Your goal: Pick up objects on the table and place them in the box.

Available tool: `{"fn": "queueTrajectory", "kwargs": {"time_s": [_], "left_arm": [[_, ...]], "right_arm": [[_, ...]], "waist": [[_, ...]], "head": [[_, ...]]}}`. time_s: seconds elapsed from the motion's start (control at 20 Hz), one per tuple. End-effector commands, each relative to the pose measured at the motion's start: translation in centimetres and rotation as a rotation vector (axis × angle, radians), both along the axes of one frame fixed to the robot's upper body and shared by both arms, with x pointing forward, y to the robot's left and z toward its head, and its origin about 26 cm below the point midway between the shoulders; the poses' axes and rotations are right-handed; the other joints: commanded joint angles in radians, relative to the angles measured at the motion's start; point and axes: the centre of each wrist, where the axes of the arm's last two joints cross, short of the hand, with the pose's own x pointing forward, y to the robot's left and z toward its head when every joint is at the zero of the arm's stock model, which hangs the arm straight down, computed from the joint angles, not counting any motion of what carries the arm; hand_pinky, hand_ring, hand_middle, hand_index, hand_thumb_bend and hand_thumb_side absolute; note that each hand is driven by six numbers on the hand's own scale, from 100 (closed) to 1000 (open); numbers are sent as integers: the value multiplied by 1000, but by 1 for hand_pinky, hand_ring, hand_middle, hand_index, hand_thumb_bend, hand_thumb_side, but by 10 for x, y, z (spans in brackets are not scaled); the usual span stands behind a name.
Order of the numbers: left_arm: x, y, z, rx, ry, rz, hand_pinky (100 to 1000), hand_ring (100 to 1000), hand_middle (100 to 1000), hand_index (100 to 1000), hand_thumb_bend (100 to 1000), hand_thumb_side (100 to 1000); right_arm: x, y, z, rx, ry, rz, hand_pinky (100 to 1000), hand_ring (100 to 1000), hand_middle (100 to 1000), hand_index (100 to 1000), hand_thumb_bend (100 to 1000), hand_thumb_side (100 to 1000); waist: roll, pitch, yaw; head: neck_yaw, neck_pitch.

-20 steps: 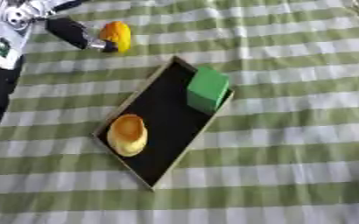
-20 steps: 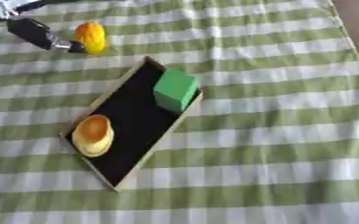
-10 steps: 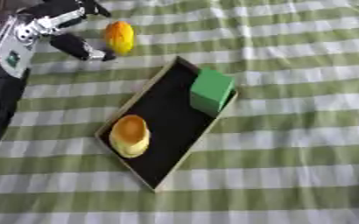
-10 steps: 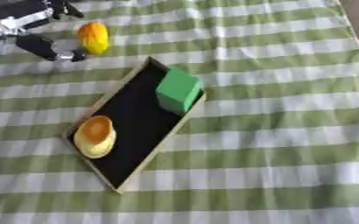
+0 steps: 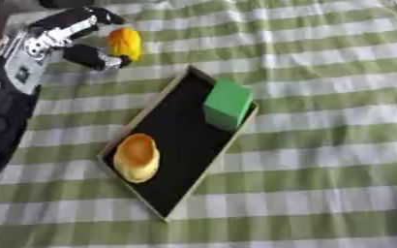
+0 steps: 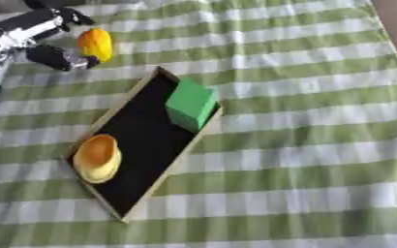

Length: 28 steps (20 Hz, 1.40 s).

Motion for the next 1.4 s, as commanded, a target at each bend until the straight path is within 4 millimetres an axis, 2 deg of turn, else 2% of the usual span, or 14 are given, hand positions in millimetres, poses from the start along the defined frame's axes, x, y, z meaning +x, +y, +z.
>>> {"fn": "queueTrajectory", "kwargs": {"time_s": [0.05,0.3,0.35,0.55,0.8,0.9,1.0,1.1,1.25,1.4], "left_arm": [[-2,10,20,-12,-56,30,849,924,862,923,454,528],[-2,10,20,-12,-60,33,849,924,862,923,454,528],[-2,10,20,-11,-59,34,833,908,846,913,392,415],[0,14,15,13,-25,90,816,894,834,901,358,419],[1,12,13,-22,-32,110,771,838,768,829,141,312],[1,12,11,-32,-27,116,769,833,766,818,144,311],[1,12,10,-31,-30,123,759,821,745,789,100,252],[1,12,10,-54,-47,127,728,790,702,740,100,156],[0,10,13,-87,-86,117,722,774,688,718,100,202],[-2,8,20,-92,-133,110,686,743,635,647,100,153]], "right_arm": [[-2,1,6,-13,-18,-2,871,886,608,741,100,494],[-2,2,6,-12,-17,-3,871,886,608,741,100,494],[-2,2,6,-12,-17,-3,871,884,603,739,100,497],[-1,5,6,-1,-16,5,870,882,600,739,100,501],[-1,6,5,15,-11,8,869,881,597,738,100,507],[-1,7,5,24,-11,8,869,879,595,738,100,513],[-1,7,5,31,-7,13,869,879,594,738,100,513],[-1,7,4,33,-1,14,869,879,592,737,100,511],[-1,6,2,33,8,8,869,879,592,737,100,510],[-2,5,1,32,14,2,869,879,592,737,100,512]], "waist": [[-3,-17,-1],[-3,-15,-2],[-2,-15,-2],[2,4,-10],[5,11,-21],[7,12,-24],[9,14,-28],[9,14,-30],[9,11,-27],[7,5,-20]], "head": [[5,-22],[5,-24],[5,-24],[17,-30],[21,-35],[21,-36],[22,-35],[21,-33],[19,-25],[15,-16]]}}
